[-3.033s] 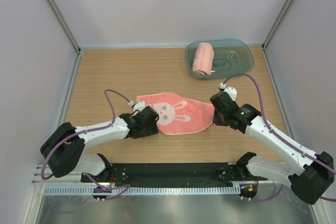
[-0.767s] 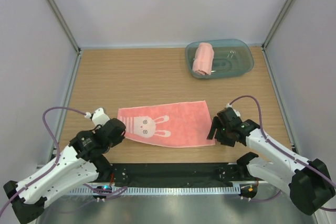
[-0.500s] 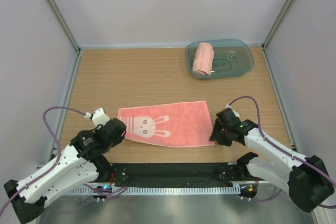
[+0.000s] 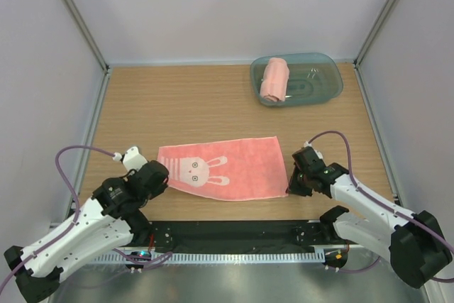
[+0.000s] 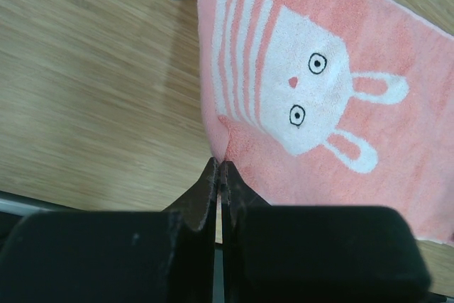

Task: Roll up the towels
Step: Flatten the towel, then fold the towel

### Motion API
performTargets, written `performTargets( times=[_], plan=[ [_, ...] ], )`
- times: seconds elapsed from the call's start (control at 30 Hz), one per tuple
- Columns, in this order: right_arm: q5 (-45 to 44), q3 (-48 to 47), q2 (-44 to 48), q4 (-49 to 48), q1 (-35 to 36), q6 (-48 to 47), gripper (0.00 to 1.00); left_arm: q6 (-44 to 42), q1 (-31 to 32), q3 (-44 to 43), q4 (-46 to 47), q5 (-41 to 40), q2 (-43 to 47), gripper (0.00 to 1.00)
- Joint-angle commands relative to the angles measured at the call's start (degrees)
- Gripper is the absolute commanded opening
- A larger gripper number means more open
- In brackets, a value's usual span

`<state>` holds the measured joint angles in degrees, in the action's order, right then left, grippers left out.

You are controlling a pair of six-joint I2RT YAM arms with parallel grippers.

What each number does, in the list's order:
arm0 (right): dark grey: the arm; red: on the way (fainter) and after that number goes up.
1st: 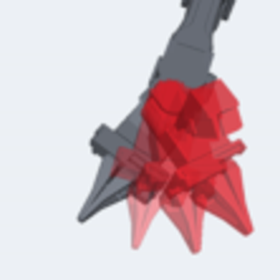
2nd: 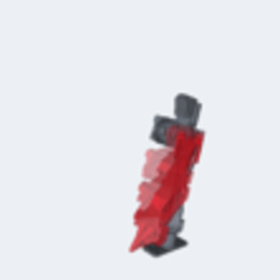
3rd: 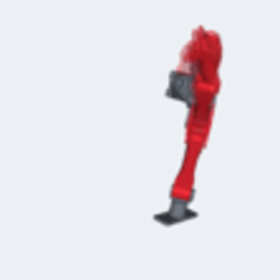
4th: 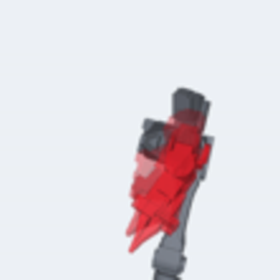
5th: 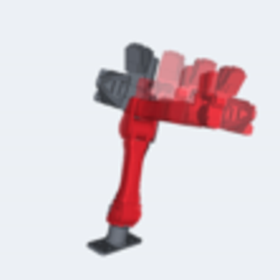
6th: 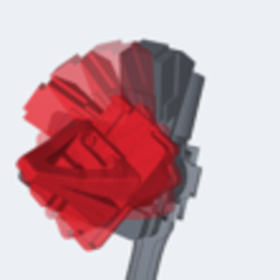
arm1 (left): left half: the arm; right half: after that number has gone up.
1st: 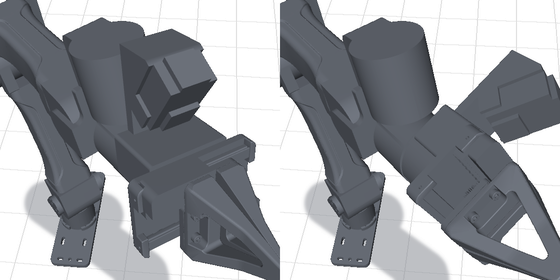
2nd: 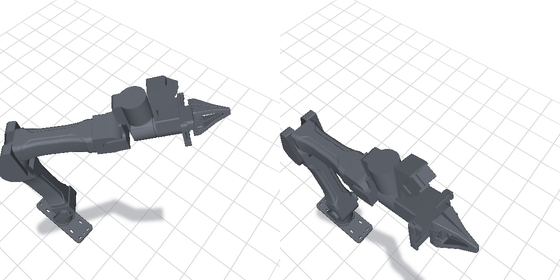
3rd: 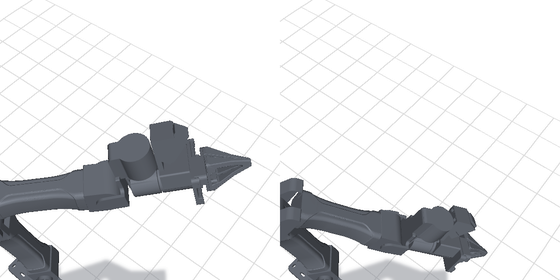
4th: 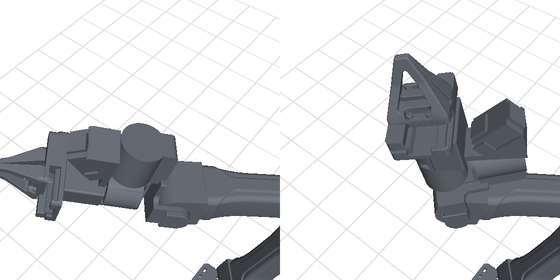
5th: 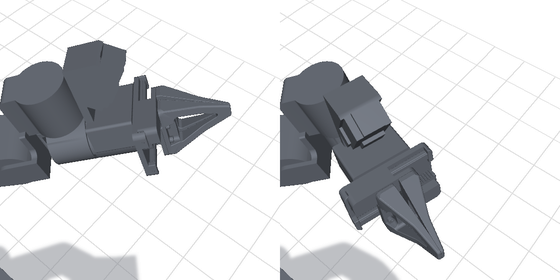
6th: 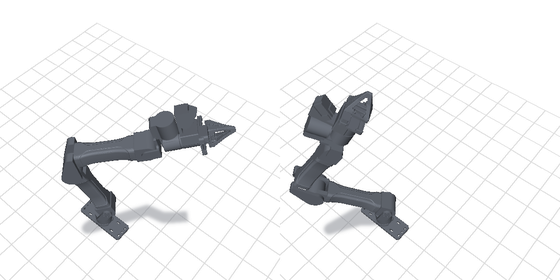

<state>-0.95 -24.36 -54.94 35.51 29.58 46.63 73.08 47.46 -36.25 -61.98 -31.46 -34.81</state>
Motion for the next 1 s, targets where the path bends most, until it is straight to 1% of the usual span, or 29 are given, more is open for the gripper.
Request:
performTargets(
  times=[0.0,0.1,0.23,0.27,0.33,0.43,0.57,0.67,0.77,0.8,0.97],
  plan=[
    [0.2,0.4,2.0,-1.2,0.4,-0.1,0.01,0.4,-0.2,-0.1,0.9,-1.8,0.6,0.00],
    [-2.5,-0.3,4.7,1.7,0.4,1.1,0.01,-0.2,-0.2,0.2,1.8,-1.1,0.2,0.00],
    [-8.6,-2.4,15.7,9.1,0.3,5.1,0.01,-0.6,-0.1,1.4,3.3,1.1,-1.1,0.00],
    [-10.0,-3.1,17.5,12.3,0.2,6.5,0.01,-0.7,-0.2,1.9,4.3,1.5,-1.2,0.00],
    [-12.2,-4.5,21.3,14.5,0.2,7.7,0.01,-1.1,-0.1,2.6,5.8,2.6,-1.4,0.00],
    [-13.3,-5.3,23.5,18.0,0.2,9.0,0.01,-1.9,-0.2,4.8,9.5,5.4,-1.7,0.00],
    [-13.4,-6.1,26.8,22.0,0.2,9.9,0.01,-2.6,-0.1,7.3,14.1,11.2,-4.6,0.00],
    [-12.2,-6.1,27.4,22.1,0.2,9.7,0.01,-2.9,-0.1,8.4,16.2,13.6,-6.8,0.00],
    [-9.9,-5.3,24.8,19.9,0.3,8.2,0.01,-3.5,-0.1,7.4,15.3,14.2,-7.7,0.00],
    [-9.3,-5.4,22.5,19.2,0.3,7.7,0.01,-3.5,-0.2,7.1,15.0,13.5,-6.4,0.00],
    [-8.7,-9.5,18.0,15.0,0.3,5.7,0.01,-5.6,-0.1,2.1,9.4,8.0,-2.6,0.00]
  ],
)
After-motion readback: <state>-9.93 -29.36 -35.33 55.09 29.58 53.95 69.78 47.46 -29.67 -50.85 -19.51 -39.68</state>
